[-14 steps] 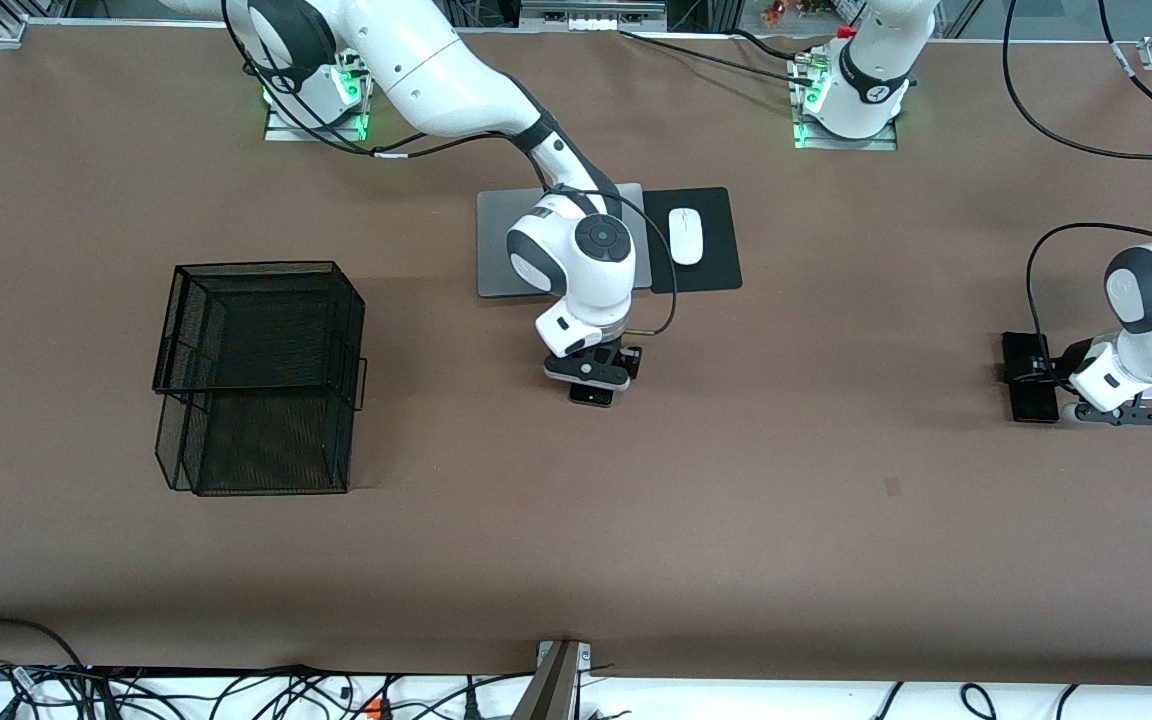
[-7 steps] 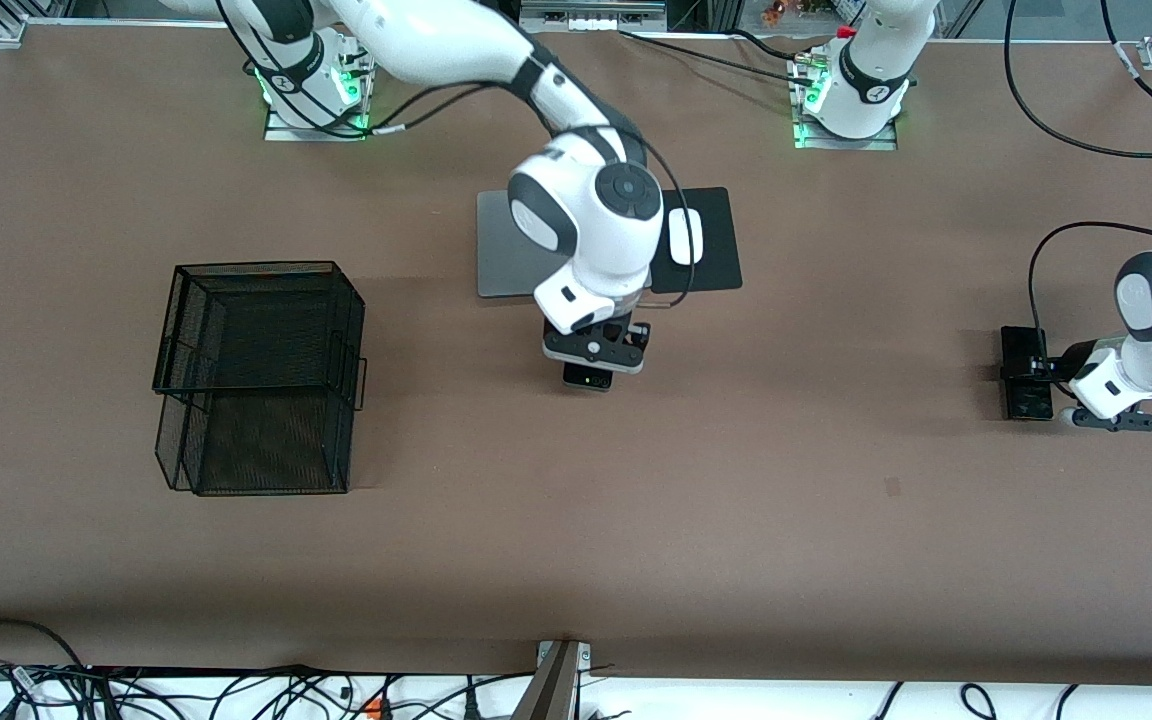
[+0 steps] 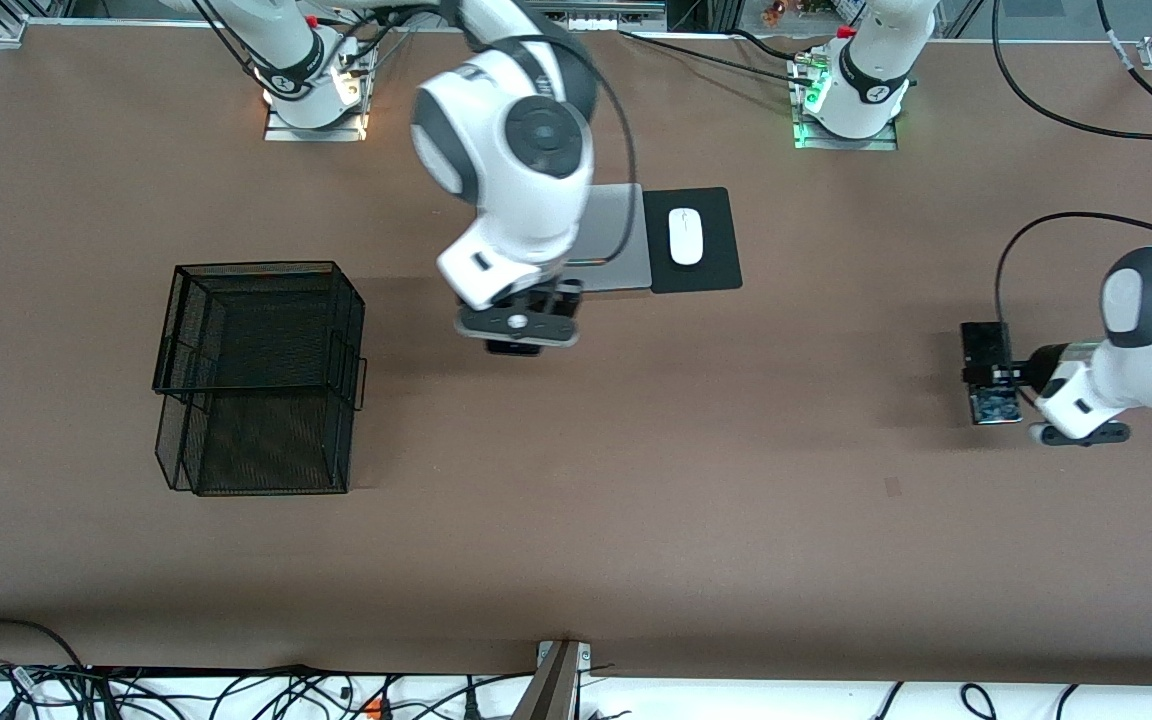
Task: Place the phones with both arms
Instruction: 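Carry the flip phone into the basket with the right gripper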
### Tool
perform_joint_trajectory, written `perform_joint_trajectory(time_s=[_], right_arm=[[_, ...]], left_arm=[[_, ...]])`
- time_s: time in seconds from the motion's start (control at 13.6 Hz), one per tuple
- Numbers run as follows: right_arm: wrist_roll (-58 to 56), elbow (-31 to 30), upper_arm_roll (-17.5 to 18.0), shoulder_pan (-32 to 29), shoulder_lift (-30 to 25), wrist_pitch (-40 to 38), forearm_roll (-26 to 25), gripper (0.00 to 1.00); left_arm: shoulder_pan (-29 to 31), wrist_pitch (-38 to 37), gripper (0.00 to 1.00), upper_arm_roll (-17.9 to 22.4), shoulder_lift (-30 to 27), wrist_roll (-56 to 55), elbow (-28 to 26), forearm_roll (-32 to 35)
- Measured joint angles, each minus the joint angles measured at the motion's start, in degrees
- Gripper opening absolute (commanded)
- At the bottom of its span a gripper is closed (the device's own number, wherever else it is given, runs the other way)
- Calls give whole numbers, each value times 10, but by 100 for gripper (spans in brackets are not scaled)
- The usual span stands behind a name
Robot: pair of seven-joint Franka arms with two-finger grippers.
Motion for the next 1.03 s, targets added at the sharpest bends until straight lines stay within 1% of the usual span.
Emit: perform_joint_trajectory(time_s=[0.15,0.29,0.44,0.52,0.66,0.81,0.88,1.03], right_arm=[[-76,-113,-48,-7,-80,29,11,0],[-149,-239,-101,-11,-169,69,13,0],[-224,-355,-159,-12,-248,108,14,0],[-255,-401,-188,-12,-277,124,14,0],[-316,-467,-246,-12,-310,158,14,0],[-370,-512,-294,-12,-315,206,14,0],[-390,-531,-311,-12,-312,232,14,0],[-409,-553,-329,-14,-300,267,15,0]], left_arm=[[-36,-1,33,-18,1,-51,1,-1],[-96,0,33,-20,5,-119,11,-21],[-167,4,33,-21,25,-194,41,-63],[-205,7,34,-21,43,-232,65,-74],[-283,26,34,-17,86,-306,118,-78],[-349,89,33,-11,127,-375,151,-78],[-376,130,33,-7,146,-393,158,-78],[-426,204,35,7,177,-412,163,-78]])
